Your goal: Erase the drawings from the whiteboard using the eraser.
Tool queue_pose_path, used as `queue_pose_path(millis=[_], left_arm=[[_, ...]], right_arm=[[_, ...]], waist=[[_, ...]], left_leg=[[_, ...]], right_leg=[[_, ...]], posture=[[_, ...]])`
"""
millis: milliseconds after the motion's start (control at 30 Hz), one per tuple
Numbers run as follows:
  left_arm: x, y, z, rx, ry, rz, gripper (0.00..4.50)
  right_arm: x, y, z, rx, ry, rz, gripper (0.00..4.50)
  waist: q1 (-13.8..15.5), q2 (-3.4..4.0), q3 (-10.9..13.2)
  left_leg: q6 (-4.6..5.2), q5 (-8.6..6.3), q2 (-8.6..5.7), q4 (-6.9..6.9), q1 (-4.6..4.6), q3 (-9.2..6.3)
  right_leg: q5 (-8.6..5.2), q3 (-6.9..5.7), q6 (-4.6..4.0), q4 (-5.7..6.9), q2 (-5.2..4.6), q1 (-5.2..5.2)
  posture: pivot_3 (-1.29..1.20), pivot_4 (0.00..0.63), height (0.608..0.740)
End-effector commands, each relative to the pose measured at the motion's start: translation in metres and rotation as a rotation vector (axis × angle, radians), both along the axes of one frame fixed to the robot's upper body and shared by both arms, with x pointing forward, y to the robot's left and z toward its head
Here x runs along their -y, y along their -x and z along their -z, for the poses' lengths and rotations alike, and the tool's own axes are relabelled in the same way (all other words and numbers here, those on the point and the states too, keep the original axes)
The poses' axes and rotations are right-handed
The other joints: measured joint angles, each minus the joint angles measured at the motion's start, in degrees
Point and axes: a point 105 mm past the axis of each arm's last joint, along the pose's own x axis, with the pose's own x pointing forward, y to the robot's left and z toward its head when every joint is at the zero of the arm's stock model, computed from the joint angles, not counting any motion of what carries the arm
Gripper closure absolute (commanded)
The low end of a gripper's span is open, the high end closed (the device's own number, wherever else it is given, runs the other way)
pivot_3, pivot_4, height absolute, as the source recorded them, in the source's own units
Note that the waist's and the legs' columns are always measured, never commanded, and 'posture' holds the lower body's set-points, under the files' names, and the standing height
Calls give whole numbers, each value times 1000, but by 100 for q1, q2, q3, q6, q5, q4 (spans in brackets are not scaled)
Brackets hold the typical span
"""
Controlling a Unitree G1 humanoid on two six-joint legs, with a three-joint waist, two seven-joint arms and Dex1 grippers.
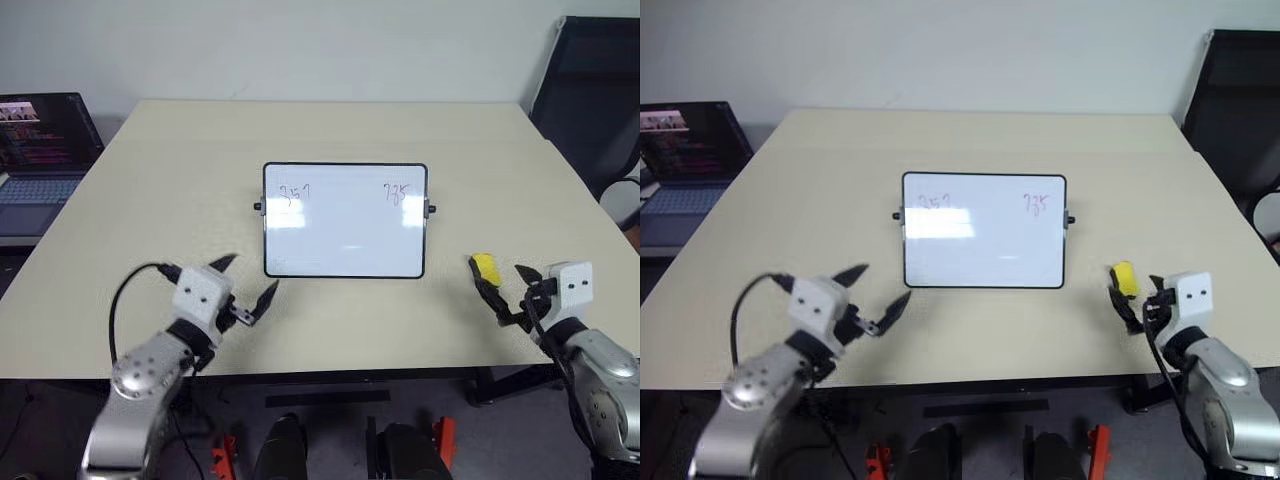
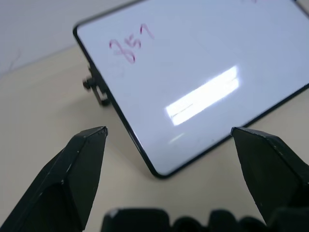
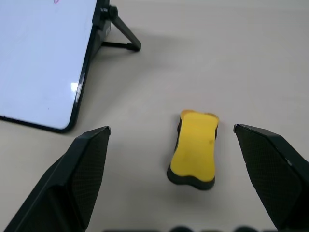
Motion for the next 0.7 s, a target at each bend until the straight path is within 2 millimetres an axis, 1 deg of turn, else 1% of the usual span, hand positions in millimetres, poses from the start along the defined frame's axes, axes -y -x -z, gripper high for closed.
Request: queue_pose_path(millis=[33,67,100,167,200,267,367,467,600,700], left_arm=[[18,-3,-16,-28,-6,210,0],[20,-3,-19,-46,-5,256,0],[27,-1,-21,-75,-9,333,0],[44,1,-25,-134,-10,482,0],[49,2,-28,-159,0,532,0],[53,3,-32,-198,4,605,0],[57,4,-34,-253,-37,713,0],[60,0,-37,-249,-84,765,0],[66,-6,-46,-231,-75,793,0],[67,-8,-45,-232,-76,795,0]], right_arm=[[2,-10,-13,-3,-4,82,16],[-3,-11,-15,-14,-13,89,16],[-4,-14,-14,-44,2,98,16],[1,-21,-17,-73,6,161,16],[4,-23,-19,-80,0,187,16],[1,-27,-21,-93,-11,196,16],[-4,-34,-17,-135,-12,191,16],[-4,-37,-12,-159,-10,201,16],[-4,-35,-2,-187,-12,205,16],[0,-38,4,-192,-1,227,16]], waist=[[0,3,4],[0,3,4],[-2,3,4],[-4,3,4],[-3,5,5],[-8,5,5],[-18,5,6],[-21,6,6],[-21,6,6],[-24,6,6]], left_leg=[[1,1,-1,0,-6,0],[2,2,-1,0,-14,0],[2,2,-2,0,-14,1],[1,1,-2,-7,-14,1],[2,1,-2,-8,-14,0],[2,1,-2,-10,-14,0],[2,1,0,-16,-13,0],[2,1,1,-19,-13,0],[3,2,1,-20,-14,0],[3,2,1,-21,-14,1]], right_leg=[[1,-1,1,4,1,2],[2,-1,3,4,3,-3],[3,1,5,2,2,0],[14,0,26,3,3,-2],[17,-2,33,4,5,-2],[18,-2,34,4,6,-3],[16,-2,34,4,10,-5],[16,-1,33,4,12,-7],[16,-1,34,3,12,-7],[16,0,34,4,12,-7]], posture=[[0,150,740],[0,150,740],[0,150,740],[0,150,740],[0,150,740],[0,150,740],[0,150,740],[0,150,740],[0,150,740],[0,150,740]])
